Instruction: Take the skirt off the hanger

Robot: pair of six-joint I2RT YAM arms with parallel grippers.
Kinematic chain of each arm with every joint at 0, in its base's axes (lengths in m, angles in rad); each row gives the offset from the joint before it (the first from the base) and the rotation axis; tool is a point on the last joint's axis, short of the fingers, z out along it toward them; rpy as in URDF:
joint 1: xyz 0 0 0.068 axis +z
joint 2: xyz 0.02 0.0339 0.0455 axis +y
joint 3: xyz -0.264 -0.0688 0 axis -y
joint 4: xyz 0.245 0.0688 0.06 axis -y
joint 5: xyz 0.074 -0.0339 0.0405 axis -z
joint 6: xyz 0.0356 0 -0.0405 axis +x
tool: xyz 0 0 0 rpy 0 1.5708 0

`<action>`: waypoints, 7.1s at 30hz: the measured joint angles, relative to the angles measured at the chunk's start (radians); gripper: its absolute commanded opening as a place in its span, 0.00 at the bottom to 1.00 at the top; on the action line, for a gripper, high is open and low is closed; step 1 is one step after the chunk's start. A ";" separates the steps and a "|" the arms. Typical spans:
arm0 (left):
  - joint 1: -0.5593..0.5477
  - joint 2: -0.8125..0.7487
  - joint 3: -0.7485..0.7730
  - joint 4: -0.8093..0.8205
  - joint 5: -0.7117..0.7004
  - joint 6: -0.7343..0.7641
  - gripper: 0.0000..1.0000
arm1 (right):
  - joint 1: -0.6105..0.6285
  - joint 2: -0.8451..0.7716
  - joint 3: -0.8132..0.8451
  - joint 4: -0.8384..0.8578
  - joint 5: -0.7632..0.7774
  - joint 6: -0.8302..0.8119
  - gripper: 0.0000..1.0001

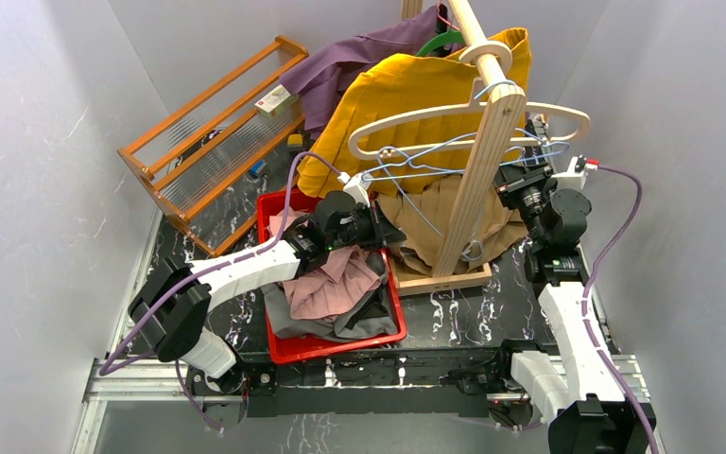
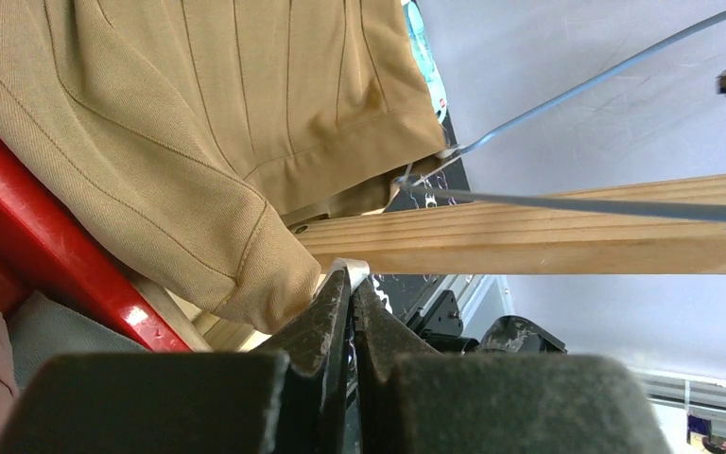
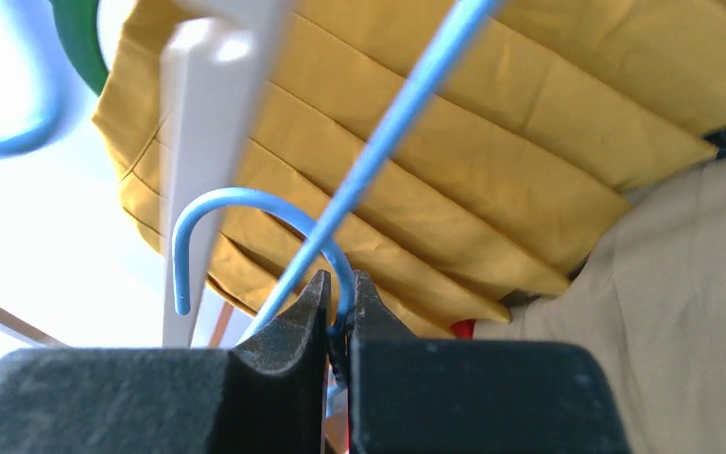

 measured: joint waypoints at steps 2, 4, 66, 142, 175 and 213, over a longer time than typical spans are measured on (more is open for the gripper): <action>0.001 0.000 0.000 -0.002 0.000 0.005 0.00 | 0.001 -0.002 0.024 -0.010 0.002 -0.076 0.00; 0.003 -0.003 0.000 -0.011 -0.001 0.017 0.00 | 0.001 -0.027 0.032 -0.006 0.009 -0.176 0.00; 0.012 0.365 -0.105 0.763 0.198 0.400 0.69 | 0.002 0.006 0.142 -0.053 0.082 -0.007 0.00; -0.069 0.293 0.009 0.443 0.056 0.536 0.63 | 0.007 0.039 0.148 -0.345 0.252 -0.285 0.00; 0.019 -0.235 -0.002 -0.112 0.085 0.510 0.76 | 0.006 0.127 -0.031 -0.003 -0.424 -0.694 0.00; -0.050 0.023 0.032 0.137 0.087 0.514 0.00 | 0.045 0.095 0.083 -0.355 -0.248 -0.678 0.19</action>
